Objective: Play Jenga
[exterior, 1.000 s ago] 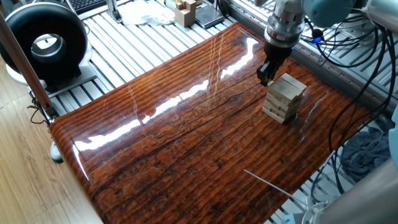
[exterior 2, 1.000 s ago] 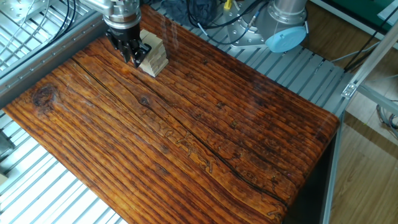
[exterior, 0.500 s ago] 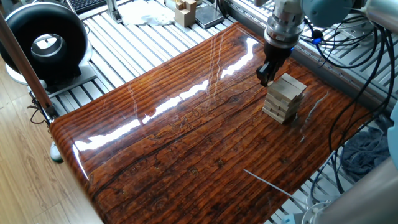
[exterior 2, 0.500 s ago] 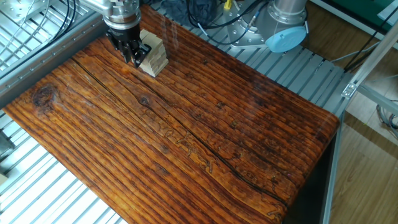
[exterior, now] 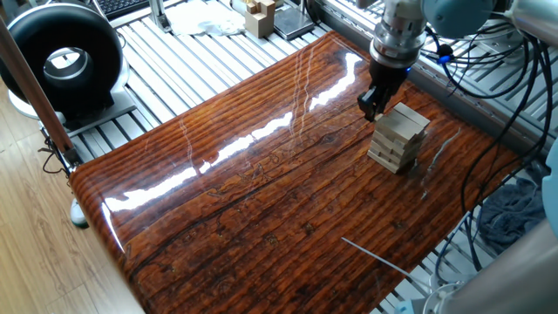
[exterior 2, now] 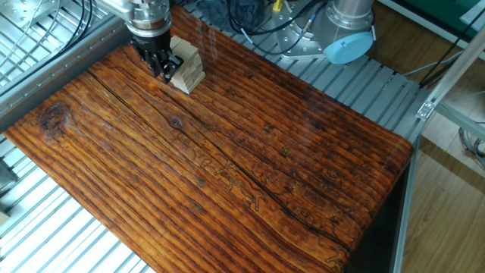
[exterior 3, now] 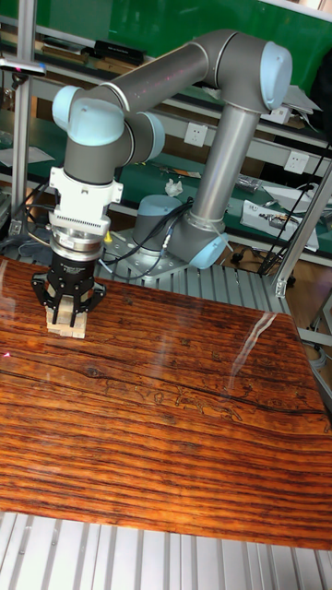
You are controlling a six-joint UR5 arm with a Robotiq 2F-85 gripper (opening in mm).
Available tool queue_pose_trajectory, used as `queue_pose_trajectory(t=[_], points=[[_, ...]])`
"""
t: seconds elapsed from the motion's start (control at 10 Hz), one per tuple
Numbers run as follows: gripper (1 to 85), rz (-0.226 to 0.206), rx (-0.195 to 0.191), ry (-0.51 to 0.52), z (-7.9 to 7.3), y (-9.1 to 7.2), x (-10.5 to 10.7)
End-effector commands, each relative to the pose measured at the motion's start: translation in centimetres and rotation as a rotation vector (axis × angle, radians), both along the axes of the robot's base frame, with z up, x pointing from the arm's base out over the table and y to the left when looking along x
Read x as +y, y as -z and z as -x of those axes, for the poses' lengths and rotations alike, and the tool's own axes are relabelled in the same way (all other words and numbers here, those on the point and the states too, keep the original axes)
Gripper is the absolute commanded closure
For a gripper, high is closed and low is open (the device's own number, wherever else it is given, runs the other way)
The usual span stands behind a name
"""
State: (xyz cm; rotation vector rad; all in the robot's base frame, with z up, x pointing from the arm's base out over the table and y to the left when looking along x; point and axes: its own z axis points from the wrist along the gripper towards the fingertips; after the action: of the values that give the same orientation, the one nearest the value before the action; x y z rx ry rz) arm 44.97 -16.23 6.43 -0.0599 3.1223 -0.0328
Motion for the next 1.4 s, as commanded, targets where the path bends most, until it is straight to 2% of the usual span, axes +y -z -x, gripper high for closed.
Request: queue_pose_trajectory(t=[0.0, 0.7, 1.0, 1.3], points=[[52.0, -0.016, 0.006, 0.048, 0.11, 0.01, 0.31], [56.0, -0.002, 0.044, 0.025, 0.90, 0.28, -0.05], [69.7, 0.011, 0.048, 0.034, 0.78, 0.11, -0.22], [76.3, 0.014, 0.040, 0.039, 0.52, -0.04, -0.23]])
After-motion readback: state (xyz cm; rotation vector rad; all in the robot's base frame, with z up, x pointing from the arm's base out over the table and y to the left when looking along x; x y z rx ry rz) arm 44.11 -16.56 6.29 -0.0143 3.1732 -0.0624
